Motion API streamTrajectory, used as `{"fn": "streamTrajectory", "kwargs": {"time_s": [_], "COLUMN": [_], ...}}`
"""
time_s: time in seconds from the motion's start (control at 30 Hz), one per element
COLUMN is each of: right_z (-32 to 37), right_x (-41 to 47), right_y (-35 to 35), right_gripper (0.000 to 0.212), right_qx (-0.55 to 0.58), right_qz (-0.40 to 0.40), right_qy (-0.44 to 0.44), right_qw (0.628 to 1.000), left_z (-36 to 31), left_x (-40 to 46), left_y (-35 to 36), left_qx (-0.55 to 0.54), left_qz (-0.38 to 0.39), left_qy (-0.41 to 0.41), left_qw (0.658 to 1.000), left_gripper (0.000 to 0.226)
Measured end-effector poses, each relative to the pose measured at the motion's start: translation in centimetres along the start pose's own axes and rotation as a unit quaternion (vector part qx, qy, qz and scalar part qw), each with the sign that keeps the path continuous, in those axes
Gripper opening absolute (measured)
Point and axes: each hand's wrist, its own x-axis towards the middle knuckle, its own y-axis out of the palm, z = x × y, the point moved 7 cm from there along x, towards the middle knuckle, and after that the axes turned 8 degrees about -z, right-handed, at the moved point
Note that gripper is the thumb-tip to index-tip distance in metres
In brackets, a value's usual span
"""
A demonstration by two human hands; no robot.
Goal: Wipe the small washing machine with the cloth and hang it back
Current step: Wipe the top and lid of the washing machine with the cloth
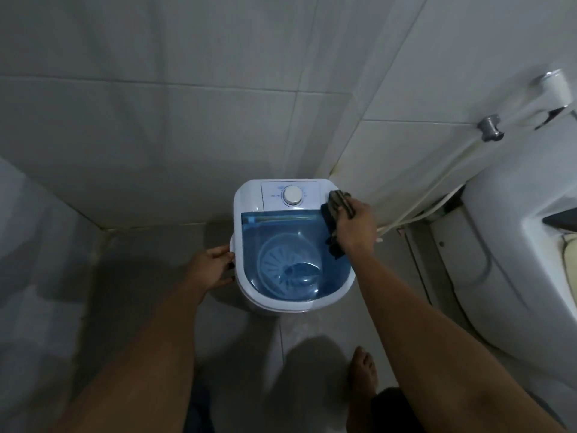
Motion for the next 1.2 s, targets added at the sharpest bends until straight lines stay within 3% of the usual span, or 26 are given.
{"fn": "streamTrajectory", "kwargs": {"time_s": [0.13, 0.3, 0.4, 0.53, 0.67, 0.73, 0.83, 0.9, 1.03, 1.13, 1.2], "right_z": [3.6, 9.0, 11.6, 13.9, 14.1, 13.7, 12.3, 11.9, 14.5, 15.5, 15.3], "right_x": [-6.1, -16.1, -11.2, -2.7, -3.0, -6.1, -12.6, -12.9, -7.1, -7.0, -8.5], "right_y": [3.4, 9.3, 12.0, 13.5, 13.5, 13.1, 13.1, 13.1, 14.2, 15.4, 14.8], "right_gripper": [0.037, 0.044, 0.046, 0.045, 0.045, 0.049, 0.051, 0.050, 0.048, 0.046, 0.044], "right_qx": [-0.073, -0.149, -0.198, -0.280, -0.310, -0.305, -0.262, -0.265, -0.329, -0.343, -0.324], "right_qz": [0.028, 0.127, 0.119, 0.119, 0.105, 0.097, 0.169, 0.189, 0.133, 0.166, 0.154], "right_qy": [-0.145, -0.433, -0.426, -0.314, -0.318, -0.393, -0.559, -0.599, -0.488, -0.441, -0.449], "right_qw": [0.986, 0.880, 0.875, 0.899, 0.890, 0.862, 0.768, 0.732, 0.797, 0.813, 0.819], "left_z": [-0.3, 0.1, 0.3, 0.1, 0.4, 0.4, 0.5, 0.4, 0.7, 1.0, 0.9], "left_x": [-0.4, -0.5, -0.5, -0.5, -0.4, -0.4, -0.5, -0.6, -0.7, -0.8, -0.8], "left_y": [-0.1, -0.4, -0.3, -0.5, -0.4, -0.3, -0.2, -0.2, -0.3, -0.6, -0.7], "left_qx": [-0.006, -0.021, -0.022, -0.021, -0.033, -0.063, -0.099, -0.108, -0.110, -0.117, -0.127], "left_qz": [0.006, 0.006, 0.008, 0.007, 0.026, 0.028, 0.024, 0.022, 0.032, 0.047, 0.066], "left_qy": [0.006, -0.001, 0.000, 0.008, -0.030, -0.066, -0.095, -0.093, -0.091, -0.093, -0.096], "left_qw": [1.000, 1.000, 1.000, 1.000, 0.999, 0.995, 0.990, 0.990, 0.989, 0.988, 0.985], "left_gripper": [0.029, 0.020, 0.030, 0.033, 0.031, 0.025, 0.024, 0.031, 0.046, 0.052, 0.075]}}
